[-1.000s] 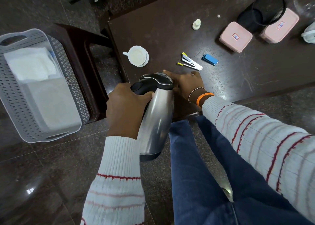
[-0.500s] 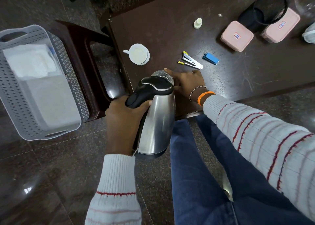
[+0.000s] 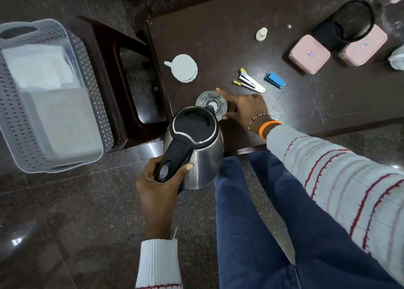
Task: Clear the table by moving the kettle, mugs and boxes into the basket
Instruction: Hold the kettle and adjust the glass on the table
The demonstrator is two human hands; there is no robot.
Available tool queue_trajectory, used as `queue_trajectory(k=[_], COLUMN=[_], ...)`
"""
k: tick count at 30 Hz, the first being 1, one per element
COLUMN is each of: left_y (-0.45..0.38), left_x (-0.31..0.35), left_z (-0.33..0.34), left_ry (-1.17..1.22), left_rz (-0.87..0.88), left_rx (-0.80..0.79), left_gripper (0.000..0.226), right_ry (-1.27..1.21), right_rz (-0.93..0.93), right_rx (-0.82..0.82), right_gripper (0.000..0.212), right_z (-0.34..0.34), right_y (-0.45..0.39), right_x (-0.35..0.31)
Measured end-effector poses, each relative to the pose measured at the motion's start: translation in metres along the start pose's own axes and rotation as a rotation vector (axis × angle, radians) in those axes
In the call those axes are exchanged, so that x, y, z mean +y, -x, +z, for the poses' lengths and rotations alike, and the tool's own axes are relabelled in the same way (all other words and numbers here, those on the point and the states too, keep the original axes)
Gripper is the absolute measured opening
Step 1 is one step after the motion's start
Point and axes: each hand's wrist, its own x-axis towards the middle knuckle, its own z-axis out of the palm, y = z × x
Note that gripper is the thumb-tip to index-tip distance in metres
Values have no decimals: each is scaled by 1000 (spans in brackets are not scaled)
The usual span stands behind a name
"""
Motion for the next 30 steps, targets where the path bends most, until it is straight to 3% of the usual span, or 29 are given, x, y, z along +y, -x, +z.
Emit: queue_trajectory(k=[4,14,22,30], left_y=[3,21,33,21], left_x=[-5,-22,-4,34], left_z=[-10,-57,-113,-185], left_ry=[101,311,576,823], left_rz=[20,63,159,329], left_rx=[33,223,414,639], left_gripper=[25,38,34,32], right_ry=[1,11,-134,-329], right_rz=[-6,6,-166,-472], right_rx=[2,23,162,195], right_gripper=[72,83,31,14], right_z=[1,-7,-26,-43], right_y=[1,12,28,32], right_x=[0,-10,-79,-216])
